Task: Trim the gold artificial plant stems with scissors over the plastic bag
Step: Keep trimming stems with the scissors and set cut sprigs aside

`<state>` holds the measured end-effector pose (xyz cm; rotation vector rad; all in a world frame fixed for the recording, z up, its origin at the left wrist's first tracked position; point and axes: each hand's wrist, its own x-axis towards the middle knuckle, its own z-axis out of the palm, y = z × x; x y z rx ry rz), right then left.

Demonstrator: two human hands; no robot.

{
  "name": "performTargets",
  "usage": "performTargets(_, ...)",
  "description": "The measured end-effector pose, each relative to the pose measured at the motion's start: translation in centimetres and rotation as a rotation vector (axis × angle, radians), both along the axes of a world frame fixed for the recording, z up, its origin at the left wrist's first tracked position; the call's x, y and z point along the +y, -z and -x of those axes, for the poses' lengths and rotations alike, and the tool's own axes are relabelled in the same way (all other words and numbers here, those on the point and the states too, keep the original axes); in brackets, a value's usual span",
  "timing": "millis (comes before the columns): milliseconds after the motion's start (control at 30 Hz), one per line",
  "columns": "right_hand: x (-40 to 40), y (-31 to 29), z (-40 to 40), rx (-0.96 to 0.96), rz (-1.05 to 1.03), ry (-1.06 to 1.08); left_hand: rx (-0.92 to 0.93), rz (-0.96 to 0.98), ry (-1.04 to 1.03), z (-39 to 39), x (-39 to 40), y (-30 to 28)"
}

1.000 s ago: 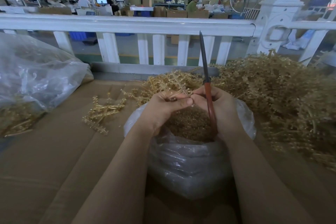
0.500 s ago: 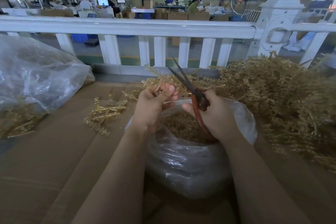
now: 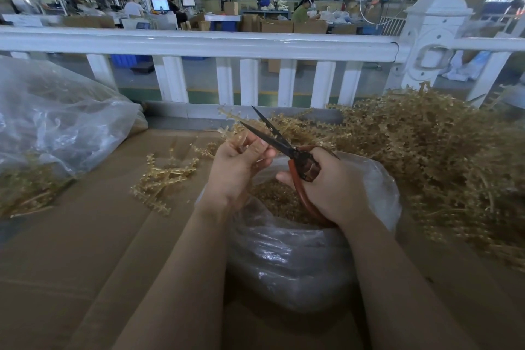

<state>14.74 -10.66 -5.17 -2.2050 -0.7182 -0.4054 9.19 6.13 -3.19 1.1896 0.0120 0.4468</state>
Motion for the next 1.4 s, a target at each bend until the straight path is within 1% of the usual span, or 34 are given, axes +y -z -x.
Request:
performTargets(333, 0.07, -0.02, 0.07, 0.005, -0.002, 0.009, -0.041, -0.066, 0.044, -0.13, 0.08, 0.12)
performTargets(700, 0.18, -0.15, -0.25, 0.052, -0.003, -0.016, -0.028, -0.026, 0.036, 0.20, 0.00, -0.35)
performTargets(800, -0.01, -0.16, -0.03, -0.024, 0.022, 0.036, -0.015, -0.001, 0.046, 0.35, 0.08, -0.38)
performTargets(867, -0.03, -0.13, 0.16, -0.075, 0.024, 0.064, -0.003, -0.021, 0.054, 0.42, 0.01, -0.34)
performTargets(1033, 0.03, -0.20, 0.27, -0.131, 0.014, 0.087, 0.020, -0.049, 0.079, 0.50, -0.26, -0.55)
performTargets(1400, -0.03, -0.06, 0.03, -0.060, 0.010, 0.068, 0.029, -0.053, 0.095, 0.49, -0.07, -0.52)
